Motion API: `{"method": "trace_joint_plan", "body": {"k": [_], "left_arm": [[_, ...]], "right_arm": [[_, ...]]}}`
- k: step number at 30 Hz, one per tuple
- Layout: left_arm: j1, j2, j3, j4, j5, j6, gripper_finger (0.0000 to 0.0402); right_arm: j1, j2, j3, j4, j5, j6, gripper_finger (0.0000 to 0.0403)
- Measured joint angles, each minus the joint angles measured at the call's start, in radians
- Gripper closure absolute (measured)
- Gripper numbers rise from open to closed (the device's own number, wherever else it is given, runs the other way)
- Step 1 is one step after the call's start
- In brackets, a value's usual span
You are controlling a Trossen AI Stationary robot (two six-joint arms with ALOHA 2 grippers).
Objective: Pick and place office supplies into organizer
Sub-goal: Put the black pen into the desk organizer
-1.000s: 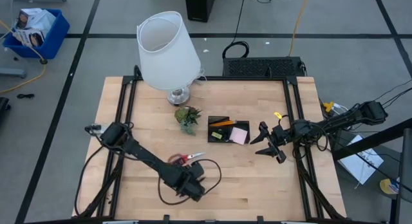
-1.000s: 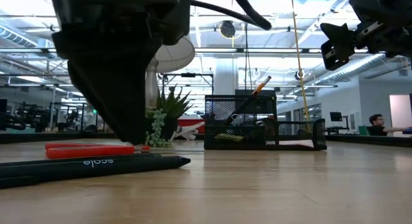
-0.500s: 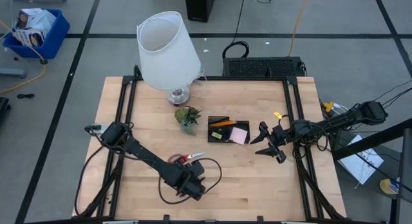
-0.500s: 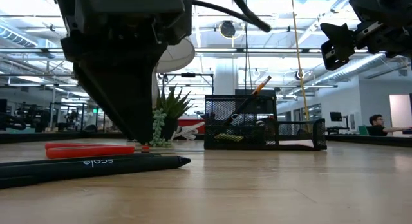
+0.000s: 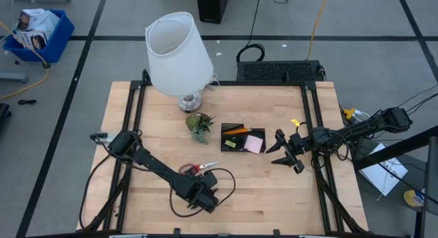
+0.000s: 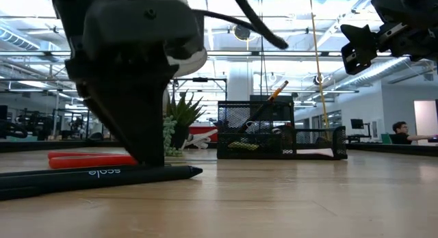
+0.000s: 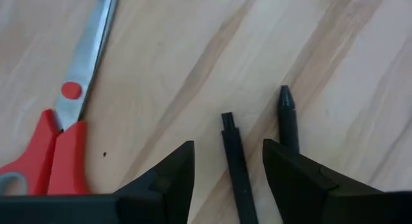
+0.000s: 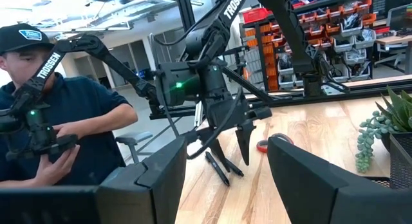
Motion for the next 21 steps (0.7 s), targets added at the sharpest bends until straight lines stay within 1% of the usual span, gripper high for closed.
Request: {"method": "trace_joint_plan", "body": {"k": [6, 21], "left_arm": [[0.007, 0.020, 0.001, 0.006, 0.021, -0.009, 0.0255], [0.005, 0.021, 0.001, 0.018, 0.018, -0.008, 0.0334]], "right_arm": [[0.000, 0.000, 0.000, 0.000, 0.000, 0.000, 0.0191], [0.000, 0.000, 0.000, 0.000, 0.000, 0.000, 0.0191]]}}
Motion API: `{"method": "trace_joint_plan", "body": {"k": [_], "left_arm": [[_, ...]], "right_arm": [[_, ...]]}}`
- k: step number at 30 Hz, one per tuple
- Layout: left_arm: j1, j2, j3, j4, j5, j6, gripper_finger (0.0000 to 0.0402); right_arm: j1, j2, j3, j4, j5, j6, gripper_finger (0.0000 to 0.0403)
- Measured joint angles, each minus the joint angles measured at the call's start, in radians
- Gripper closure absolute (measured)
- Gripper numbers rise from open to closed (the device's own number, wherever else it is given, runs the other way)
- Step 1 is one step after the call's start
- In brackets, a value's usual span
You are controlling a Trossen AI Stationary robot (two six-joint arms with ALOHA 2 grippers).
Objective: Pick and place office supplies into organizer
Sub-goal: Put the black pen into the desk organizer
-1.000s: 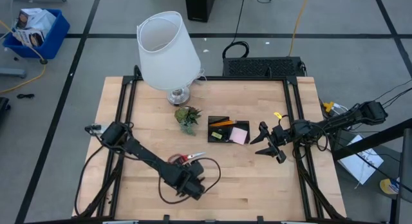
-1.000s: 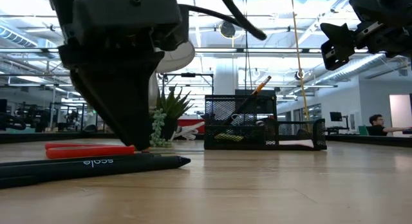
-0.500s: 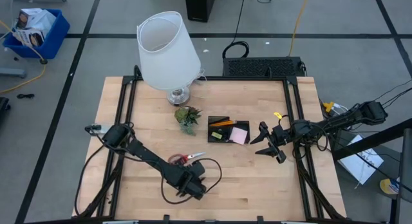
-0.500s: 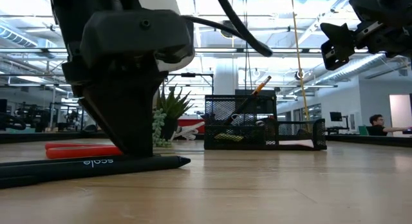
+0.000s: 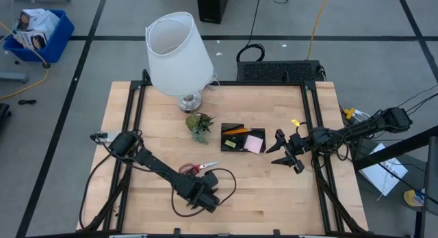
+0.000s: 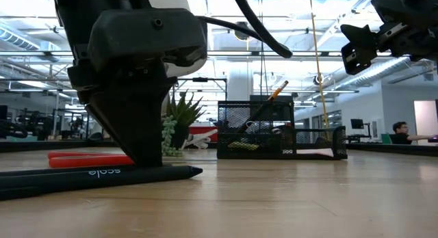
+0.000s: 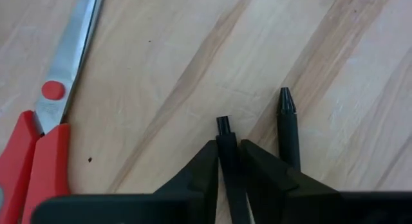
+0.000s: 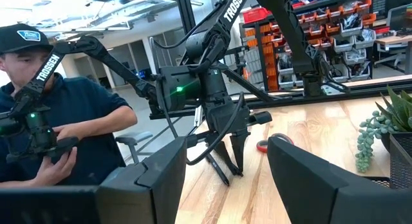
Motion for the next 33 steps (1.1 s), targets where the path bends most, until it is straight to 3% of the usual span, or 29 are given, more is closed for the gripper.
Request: {"method": "trace_joint_plan", "body": {"k": [9, 15, 18, 24, 33], "left_arm": [[0.000, 0.000, 0.000, 0.008, -0.014, 0.036, 0.0369], [0.005, -0.004, -0.001, 0.105, -0.037, 0.270, 0.0354], [0.009, -0.010, -0.001, 0.111, -0.042, 0.280, 0.0360], [0.009, -0.035, -0.002, 0.129, -0.120, 0.298, 0.0368], [0.027, -0.141, -0.002, 0.223, -0.251, 0.463, 0.0355]], "right_arm": [[0.000, 0.000, 0.000, 0.000, 0.000, 0.000, 0.0191], [0.000, 0.000, 0.000, 0.000, 0.000, 0.000, 0.0191], [0.000, 0.000, 0.000, 0.000, 0.000, 0.000, 0.0192], [0.000, 0.000, 0.000, 0.000, 0.000, 0.000, 0.0191], [0.000, 0.000, 0.000, 0.004, 0.000, 0.000, 0.0192]]}}
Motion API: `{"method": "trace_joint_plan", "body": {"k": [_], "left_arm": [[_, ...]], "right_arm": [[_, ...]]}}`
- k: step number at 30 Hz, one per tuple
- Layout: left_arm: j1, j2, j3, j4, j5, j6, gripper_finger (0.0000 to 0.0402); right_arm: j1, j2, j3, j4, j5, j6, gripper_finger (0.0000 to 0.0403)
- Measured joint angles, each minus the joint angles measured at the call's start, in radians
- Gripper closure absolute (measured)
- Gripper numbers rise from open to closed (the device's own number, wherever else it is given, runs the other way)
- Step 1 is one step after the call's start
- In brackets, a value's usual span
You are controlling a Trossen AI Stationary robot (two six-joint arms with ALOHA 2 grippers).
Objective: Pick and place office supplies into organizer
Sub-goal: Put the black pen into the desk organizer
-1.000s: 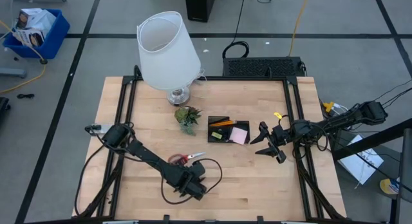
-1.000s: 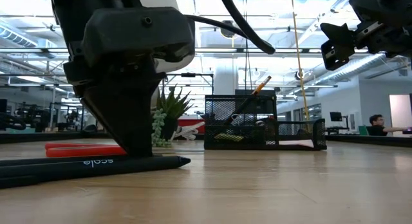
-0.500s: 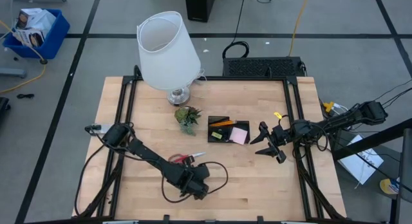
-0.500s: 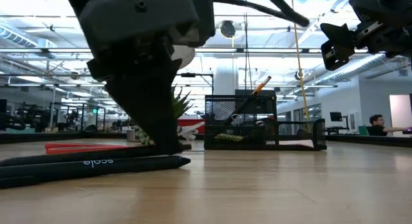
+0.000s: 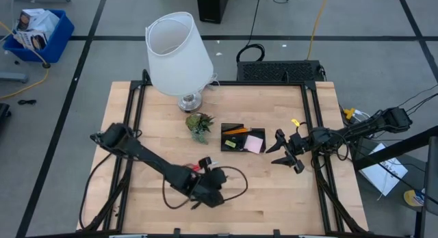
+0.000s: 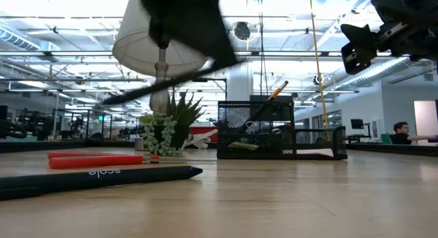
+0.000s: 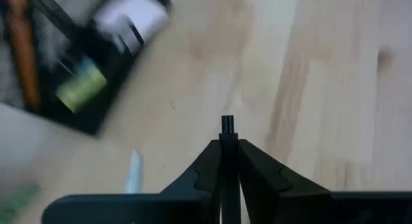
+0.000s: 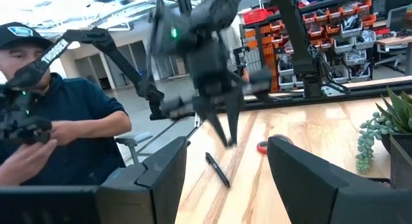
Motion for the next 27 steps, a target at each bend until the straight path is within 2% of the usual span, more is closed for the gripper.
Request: {"method": "trace_joint_plan", "body": {"k": [5, 14, 21, 27], "left_arm": [[0.050, -0.067, 0.001, 0.059, -0.062, 0.067, 0.0368], [0.214, -0.119, 0.001, 0.234, -0.030, 0.244, 0.0355], [0.366, -0.119, 0.001, 0.342, 0.133, 0.334, 0.0370], [0.500, -0.119, 0.001, 0.441, 0.362, 0.407, 0.0355]], "right_arm": [[0.000, 0.000, 0.000, -0.004, 0.000, 0.000, 0.0191], [0.000, 0.001, 0.000, -0.003, 0.000, 0.000, 0.0192], [0.000, 0.001, 0.000, -0.004, 0.000, 0.000, 0.0191], [0.000, 0.000, 0.000, -0.004, 0.000, 0.000, 0.0192]]}}
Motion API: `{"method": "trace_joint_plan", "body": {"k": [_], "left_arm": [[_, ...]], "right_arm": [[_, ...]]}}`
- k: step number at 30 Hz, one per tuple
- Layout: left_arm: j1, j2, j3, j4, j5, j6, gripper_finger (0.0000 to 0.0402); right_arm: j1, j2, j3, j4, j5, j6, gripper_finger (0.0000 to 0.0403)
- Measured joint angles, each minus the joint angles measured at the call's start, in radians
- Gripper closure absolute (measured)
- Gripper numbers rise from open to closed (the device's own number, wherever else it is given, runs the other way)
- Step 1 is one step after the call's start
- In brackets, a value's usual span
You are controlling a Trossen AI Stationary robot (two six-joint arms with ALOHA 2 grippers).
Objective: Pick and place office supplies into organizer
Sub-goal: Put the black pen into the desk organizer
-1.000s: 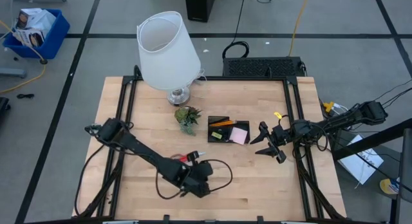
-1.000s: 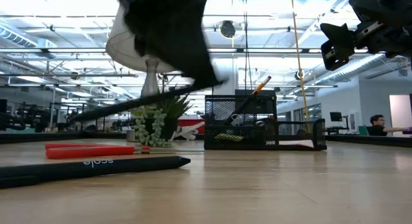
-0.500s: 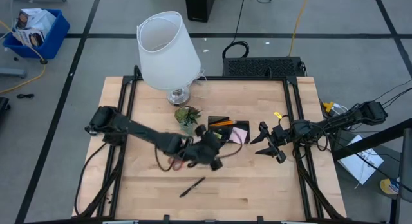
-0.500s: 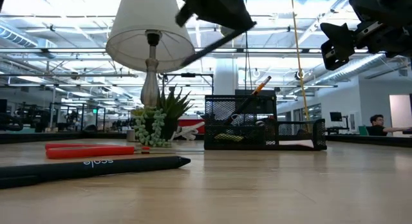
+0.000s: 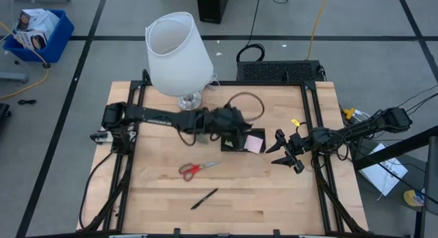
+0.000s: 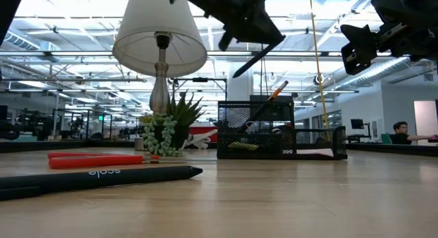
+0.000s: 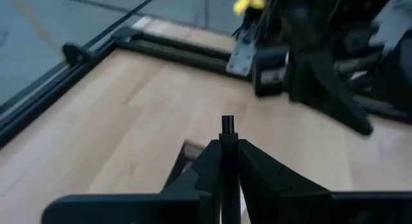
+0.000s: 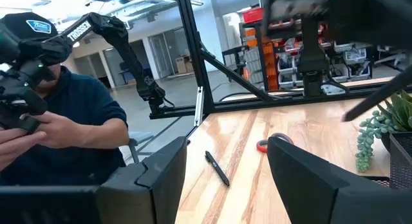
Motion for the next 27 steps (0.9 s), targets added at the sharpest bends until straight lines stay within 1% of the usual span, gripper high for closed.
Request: {"method": "trace_joint_plan", "body": {"k": [4, 6, 7, 8, 10, 12, 13, 14, 17, 21, 27], "left_arm": [[0.066, 0.000, -0.008, 0.067, 0.122, 0.041, 0.0353], [0.090, -0.010, -0.052, 0.121, 0.157, 0.049, 0.0353], [0.101, -0.029, -0.096, 0.164, 0.179, 0.051, 0.0353], [0.112, -0.045, -0.147, 0.228, 0.203, 0.045, 0.0353], [0.133, -0.074, -0.253, 0.449, 0.257, 0.021, 0.0358], [0.151, -0.117, -0.364, 0.604, 0.291, 0.011, 0.0364], [0.157, -0.125, -0.393, 0.682, 0.305, 0.011, 0.0366], [0.163, -0.133, -0.416, 0.727, 0.320, 0.015, 0.0366], [0.174, -0.170, -0.466, 0.748, 0.347, 0.048, 0.0360], [0.183, -0.165, -0.525, 0.813, 0.352, 0.059, 0.0353], [0.194, -0.167, -0.566, 0.874, 0.365, 0.076, 0.0364]], "right_arm": [[0.000, 0.000, 0.000, 0.000, 0.000, 0.000, 0.0191], [0.000, 0.000, 0.000, 0.000, 0.000, 0.000, 0.0191], [0.000, 0.000, 0.000, 0.000, 0.000, 0.000, 0.0191], [0.000, 0.000, 0.000, 0.000, 0.000, 0.000, 0.0191], [0.000, 0.000, 0.000, 0.000, 0.000, 0.000, 0.0191], [0.000, 0.000, 0.000, 0.001, 0.000, 0.000, 0.0191], [0.000, 0.000, 0.000, 0.000, 0.000, 0.000, 0.0191], [0.000, 0.000, 0.000, 0.000, 0.000, 0.000, 0.0192], [0.000, 0.000, 0.000, 0.000, 0.000, 0.000, 0.0192], [0.000, 0.000, 0.000, 0.000, 0.000, 0.000, 0.0191], [0.000, 0.000, 0.000, 0.000, 0.000, 0.000, 0.0191]]}}
